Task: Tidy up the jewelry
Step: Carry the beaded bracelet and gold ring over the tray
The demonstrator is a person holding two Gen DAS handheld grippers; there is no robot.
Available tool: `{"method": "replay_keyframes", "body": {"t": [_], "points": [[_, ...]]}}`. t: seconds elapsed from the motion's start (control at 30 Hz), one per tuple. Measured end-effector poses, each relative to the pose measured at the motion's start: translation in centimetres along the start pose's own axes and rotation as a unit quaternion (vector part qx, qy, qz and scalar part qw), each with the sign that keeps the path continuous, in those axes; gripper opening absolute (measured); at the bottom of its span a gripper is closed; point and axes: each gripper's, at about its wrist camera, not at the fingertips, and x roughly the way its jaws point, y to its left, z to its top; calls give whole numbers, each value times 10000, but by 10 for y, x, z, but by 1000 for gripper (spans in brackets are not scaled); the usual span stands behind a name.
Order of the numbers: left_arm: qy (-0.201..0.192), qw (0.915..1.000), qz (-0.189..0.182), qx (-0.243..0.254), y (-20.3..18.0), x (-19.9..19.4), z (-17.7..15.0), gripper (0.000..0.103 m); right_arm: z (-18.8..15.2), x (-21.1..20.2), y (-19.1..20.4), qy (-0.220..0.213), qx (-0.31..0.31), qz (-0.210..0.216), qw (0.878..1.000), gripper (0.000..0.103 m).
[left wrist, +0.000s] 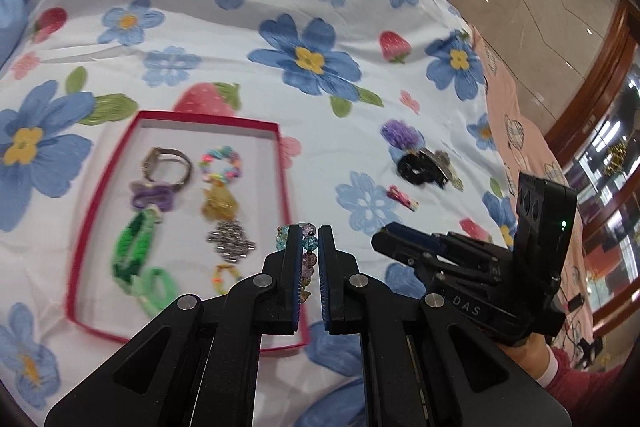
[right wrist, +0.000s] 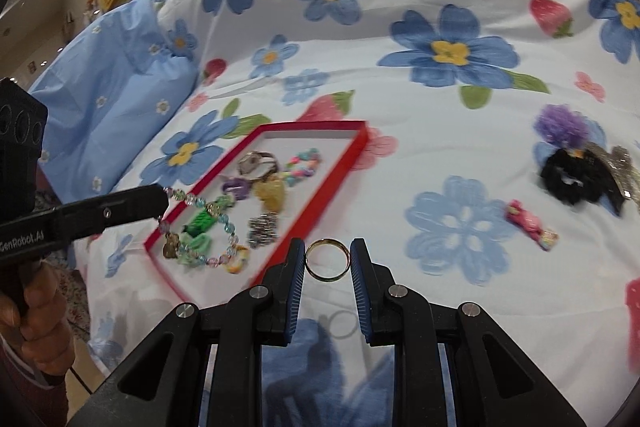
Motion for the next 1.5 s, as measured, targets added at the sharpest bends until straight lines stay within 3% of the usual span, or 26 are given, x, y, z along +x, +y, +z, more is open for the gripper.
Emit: {"method": "replay_keyframes", "body": {"t": [0.4,0.77,1.2,1.5], "points": [[53,9988,233,-419,42,-5,-7,6,5,27,46,189,-343,544,9977,23],[272,9963,392,-711,73,8,-25,6,2,61,70,572,-578,758,9938,23],[449,9903,791,-1049,116,18,-46,6,-8,99,85,1075,-867,503,9891,23],[538,9873,830,-1246,133,25,-55,6,-14,112,95,1286,-1178,320,9842,23]]}}
